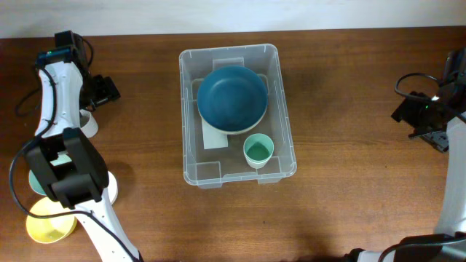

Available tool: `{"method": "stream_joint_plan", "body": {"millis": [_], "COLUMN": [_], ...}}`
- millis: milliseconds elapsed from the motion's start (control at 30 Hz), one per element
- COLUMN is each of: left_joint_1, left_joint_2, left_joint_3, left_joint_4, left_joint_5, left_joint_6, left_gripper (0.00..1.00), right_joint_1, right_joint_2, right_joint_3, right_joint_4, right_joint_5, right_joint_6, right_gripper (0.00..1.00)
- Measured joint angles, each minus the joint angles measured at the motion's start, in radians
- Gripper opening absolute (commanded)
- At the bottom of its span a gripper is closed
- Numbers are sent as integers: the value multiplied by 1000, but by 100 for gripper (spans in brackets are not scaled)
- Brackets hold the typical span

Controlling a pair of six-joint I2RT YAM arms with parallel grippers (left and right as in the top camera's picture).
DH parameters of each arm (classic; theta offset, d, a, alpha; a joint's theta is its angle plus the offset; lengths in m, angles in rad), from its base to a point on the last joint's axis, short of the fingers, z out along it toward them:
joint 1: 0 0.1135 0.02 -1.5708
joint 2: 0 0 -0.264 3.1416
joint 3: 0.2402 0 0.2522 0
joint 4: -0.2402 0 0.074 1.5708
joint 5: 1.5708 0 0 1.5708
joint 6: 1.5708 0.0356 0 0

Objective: Pack container
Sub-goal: 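Move the left gripper to the grey cup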

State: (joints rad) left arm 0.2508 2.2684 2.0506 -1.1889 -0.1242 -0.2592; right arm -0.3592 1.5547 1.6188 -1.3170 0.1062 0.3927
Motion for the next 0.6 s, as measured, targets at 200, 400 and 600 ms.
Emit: {"method": "stream_joint_plan", "body": {"millis": [200,400,600], "left_joint_1": [0,0,0], "left_joint_2": [15,39,83], "left_joint_3": [0,0,-1], "left_joint_4": [17,24,23], "left_joint_5": [0,-1,-3], "left_joint_6": [7,10,15], "left_gripper": [89,75,33], "right_joint_1": [0,0,0], "right_joint_2": [0,0,0], "right_joint_3": [0,0,0], "right_joint_4": [0,0,0], "right_joint_5": [0,0,0], "right_joint_6": [-6,-6,-8], "right_gripper": [81,81,81]}}
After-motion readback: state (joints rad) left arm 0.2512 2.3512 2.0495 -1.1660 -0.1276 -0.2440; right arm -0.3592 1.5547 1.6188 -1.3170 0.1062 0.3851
